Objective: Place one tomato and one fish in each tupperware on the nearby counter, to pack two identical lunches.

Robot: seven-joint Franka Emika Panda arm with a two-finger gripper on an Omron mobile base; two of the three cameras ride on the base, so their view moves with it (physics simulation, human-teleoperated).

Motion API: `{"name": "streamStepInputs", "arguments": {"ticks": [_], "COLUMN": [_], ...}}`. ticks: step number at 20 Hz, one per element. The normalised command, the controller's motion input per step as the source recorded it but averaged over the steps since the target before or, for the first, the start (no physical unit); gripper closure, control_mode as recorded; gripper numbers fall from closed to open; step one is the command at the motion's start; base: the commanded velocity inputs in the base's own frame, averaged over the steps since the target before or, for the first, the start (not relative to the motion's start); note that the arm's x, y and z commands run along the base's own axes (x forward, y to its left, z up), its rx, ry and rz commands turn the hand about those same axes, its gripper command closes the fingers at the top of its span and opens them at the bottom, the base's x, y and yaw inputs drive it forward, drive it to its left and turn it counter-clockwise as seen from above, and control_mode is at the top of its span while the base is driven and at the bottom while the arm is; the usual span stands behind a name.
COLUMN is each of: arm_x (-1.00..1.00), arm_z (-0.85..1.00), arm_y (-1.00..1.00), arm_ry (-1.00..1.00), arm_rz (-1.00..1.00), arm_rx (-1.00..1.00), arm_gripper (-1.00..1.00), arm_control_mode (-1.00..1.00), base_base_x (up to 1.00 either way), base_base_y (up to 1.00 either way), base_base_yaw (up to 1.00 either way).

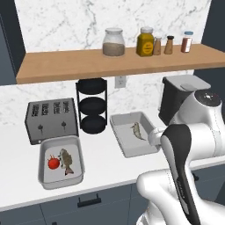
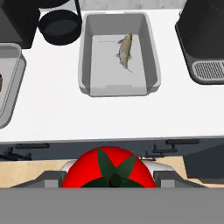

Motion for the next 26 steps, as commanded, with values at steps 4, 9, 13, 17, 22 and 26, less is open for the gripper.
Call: {"name": "streamStepInputs", "arguments": {"ticks": [4, 9, 13, 17, 22, 26], "arm_x": [0.26, 0.84, 0.89, 1.00, 0.96, 0.88], "arm_z": [-0.05, -0.14, -0.73, -0.64, -0.47, -0.51], "arm_y": [0.07, 0.04, 0.00, 0.00, 0.00, 0.00], "arm_ry": [-0.09, -0.08, 0.04, 0.16, 0.09, 0.00], "arm_rz": [0.00, 0.00, 0.00, 0.00, 0.00, 0.00], "arm_rx": [0.00, 0.00, 0.00, 0.00, 0.00, 0.00], "arm_gripper": [1.00, 1.00, 1.00, 1.00, 1.00, 1.00], "arm_control_mode": [-1.00, -1.00, -1.00, -1.00, -1.00, -1.00], "base_base_x": [0.27, 0.00, 0.00, 0.00, 0.00, 0.00], "base_base_y": [0.05, 0.00, 0.00, 0.00, 0.00, 0.00], "base_base_yaw": [0.00, 0.00, 0.00, 0.00, 0.00, 0.00]}}
